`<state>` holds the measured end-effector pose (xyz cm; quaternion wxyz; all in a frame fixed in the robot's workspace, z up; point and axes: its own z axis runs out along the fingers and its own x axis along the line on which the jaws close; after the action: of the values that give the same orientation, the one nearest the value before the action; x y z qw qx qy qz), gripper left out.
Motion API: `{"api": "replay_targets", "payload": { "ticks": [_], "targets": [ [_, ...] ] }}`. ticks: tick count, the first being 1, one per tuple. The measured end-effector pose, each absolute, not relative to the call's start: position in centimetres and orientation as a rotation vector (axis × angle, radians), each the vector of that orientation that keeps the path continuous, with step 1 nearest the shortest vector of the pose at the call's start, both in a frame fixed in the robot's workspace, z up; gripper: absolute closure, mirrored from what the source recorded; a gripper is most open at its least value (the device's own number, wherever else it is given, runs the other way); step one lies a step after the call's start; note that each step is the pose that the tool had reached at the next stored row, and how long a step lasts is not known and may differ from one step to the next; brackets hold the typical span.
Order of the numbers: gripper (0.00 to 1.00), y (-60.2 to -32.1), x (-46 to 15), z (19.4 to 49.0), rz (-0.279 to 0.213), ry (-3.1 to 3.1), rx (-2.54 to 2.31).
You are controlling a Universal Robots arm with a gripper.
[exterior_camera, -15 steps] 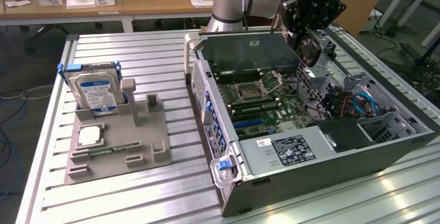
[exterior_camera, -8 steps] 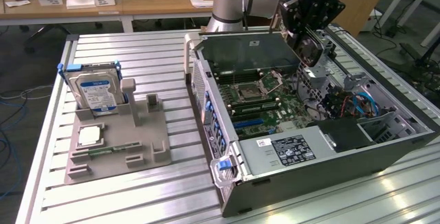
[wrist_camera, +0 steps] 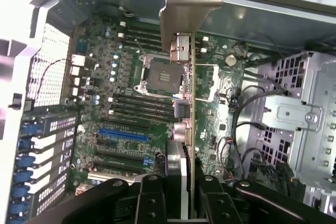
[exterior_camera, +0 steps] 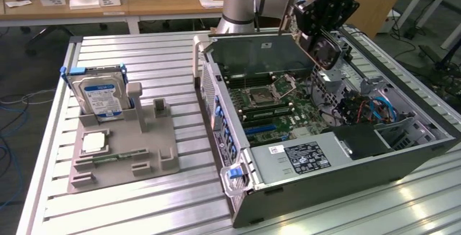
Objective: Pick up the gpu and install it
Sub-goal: 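Insert the gpu into the slot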
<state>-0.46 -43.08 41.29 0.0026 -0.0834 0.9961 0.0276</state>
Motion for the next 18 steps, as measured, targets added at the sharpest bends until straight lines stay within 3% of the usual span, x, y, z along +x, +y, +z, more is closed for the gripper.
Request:
{"api": "replay_targets", "payload": {
  "ticks": [18],
  "targets": [
    [0.72, -43.08, -0.46, 41.28, 0.087, 3.081, -0.613]
  ]
}}
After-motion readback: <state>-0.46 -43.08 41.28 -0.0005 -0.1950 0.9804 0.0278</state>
